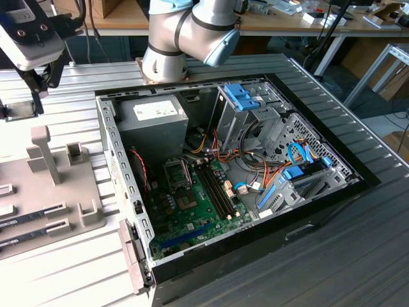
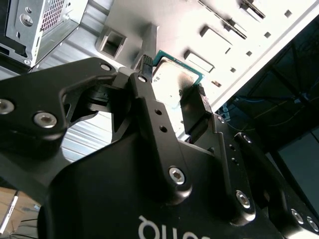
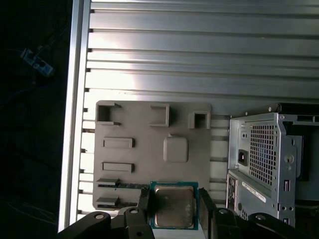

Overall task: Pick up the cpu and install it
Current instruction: 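Pick up the cpu and move it towards the insertion slot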

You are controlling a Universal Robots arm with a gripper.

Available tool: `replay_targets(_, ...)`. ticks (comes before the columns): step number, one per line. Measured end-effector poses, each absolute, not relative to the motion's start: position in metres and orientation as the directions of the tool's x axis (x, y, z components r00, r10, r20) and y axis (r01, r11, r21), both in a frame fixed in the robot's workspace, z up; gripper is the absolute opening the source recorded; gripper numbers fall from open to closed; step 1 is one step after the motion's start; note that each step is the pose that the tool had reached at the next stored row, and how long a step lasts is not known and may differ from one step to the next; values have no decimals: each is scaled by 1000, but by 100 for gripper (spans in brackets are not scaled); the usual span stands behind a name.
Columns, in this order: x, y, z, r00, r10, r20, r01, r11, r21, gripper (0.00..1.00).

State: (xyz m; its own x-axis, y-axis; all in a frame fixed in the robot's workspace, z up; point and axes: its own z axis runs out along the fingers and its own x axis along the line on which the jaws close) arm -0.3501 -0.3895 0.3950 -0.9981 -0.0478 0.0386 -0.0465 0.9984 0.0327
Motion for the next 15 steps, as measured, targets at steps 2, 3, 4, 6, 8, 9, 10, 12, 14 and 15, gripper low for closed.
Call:
replay_targets(2, -349, -390, 395, -998, -48, 39, -47, 998, 33, 47)
replay_targets(3, -348, -390, 395, -998, -48, 39, -47, 998, 33, 47)
replay_targets(4, -348, -390, 395, -998, -48, 38, -47, 998, 33, 47)
replay_targets(6, -347, -390, 394, -998, -48, 38, -47, 998, 33, 47)
replay_targets(8, -346, -390, 394, -998, -48, 39, -47, 998, 33, 47)
replay_targets(9, -345, -390, 394, -998, -48, 38, -47, 998, 33, 47)
replay_targets(10, -344, -390, 394, -998, -48, 38, -47, 998, 33, 47)
replay_targets(12, -344, -390, 394, -998, -48, 39, -46, 998, 33, 47)
replay_targets(14, -343, -390, 393, -998, -48, 39, -47, 998, 33, 47)
replay_targets(15, -343, -390, 393, -998, -48, 39, -47, 998, 33, 47)
